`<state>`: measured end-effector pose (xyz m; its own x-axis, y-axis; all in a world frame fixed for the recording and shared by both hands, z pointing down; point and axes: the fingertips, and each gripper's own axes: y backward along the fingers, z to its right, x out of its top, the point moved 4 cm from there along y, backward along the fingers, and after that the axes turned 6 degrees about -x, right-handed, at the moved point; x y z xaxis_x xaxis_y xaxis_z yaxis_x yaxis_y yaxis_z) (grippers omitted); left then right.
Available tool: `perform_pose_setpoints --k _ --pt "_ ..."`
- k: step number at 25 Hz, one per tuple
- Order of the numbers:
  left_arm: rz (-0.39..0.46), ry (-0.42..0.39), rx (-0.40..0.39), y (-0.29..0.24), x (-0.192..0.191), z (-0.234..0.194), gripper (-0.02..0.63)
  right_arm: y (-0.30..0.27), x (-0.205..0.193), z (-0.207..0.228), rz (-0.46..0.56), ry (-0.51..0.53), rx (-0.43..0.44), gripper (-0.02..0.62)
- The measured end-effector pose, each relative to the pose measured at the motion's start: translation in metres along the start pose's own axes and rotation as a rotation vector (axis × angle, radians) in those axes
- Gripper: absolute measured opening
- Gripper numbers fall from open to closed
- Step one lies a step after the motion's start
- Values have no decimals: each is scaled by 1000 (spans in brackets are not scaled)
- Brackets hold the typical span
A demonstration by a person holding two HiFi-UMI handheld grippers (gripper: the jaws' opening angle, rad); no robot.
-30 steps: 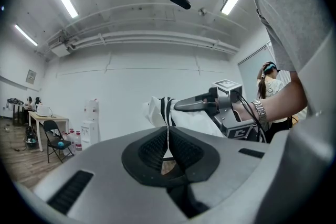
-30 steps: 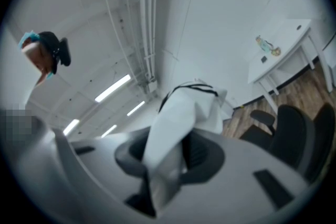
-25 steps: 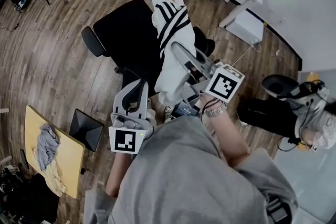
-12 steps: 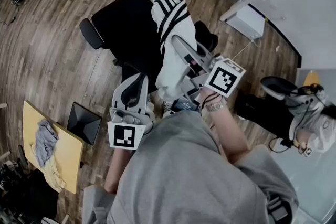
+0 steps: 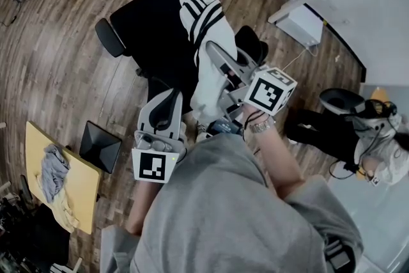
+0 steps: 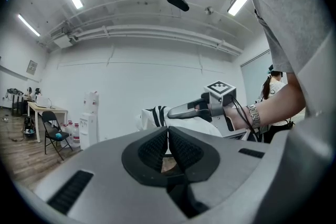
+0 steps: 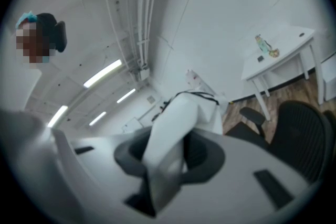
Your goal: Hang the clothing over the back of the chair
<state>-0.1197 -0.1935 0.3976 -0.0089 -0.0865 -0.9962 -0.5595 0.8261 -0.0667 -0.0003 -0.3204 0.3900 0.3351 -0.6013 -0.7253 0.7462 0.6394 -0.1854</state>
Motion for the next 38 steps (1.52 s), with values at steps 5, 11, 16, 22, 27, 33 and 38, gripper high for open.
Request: perform_pose_setpoints --k 5,11,16,22,27,33,38 --pt "1 4 -2 -3 -1 5 41 -1 -2 5 -34 12 -12 121" --pt "-1 9 -2 -6 -2 -6 41 -22 -10 11 -150 50 -64 123" --pt "-9 17 -5 -6 -6 -7 41 -27 -15 16 -194 44 -79 123" --pt "-8 15 -10 -7 -5 -8 41 -41 -26 22 -318 84 -142 123" --pt "-12 7 -16 -2 -7 -5 41 -48 -41 23 -427 109 -157 123" --pt "-5 7 -17 -2 -5 0 41 -53 -54 27 -553 132 -169 124" --pt "0 5 -16 -4 -4 1 41 -60 -66 32 -670 150 -181 129"
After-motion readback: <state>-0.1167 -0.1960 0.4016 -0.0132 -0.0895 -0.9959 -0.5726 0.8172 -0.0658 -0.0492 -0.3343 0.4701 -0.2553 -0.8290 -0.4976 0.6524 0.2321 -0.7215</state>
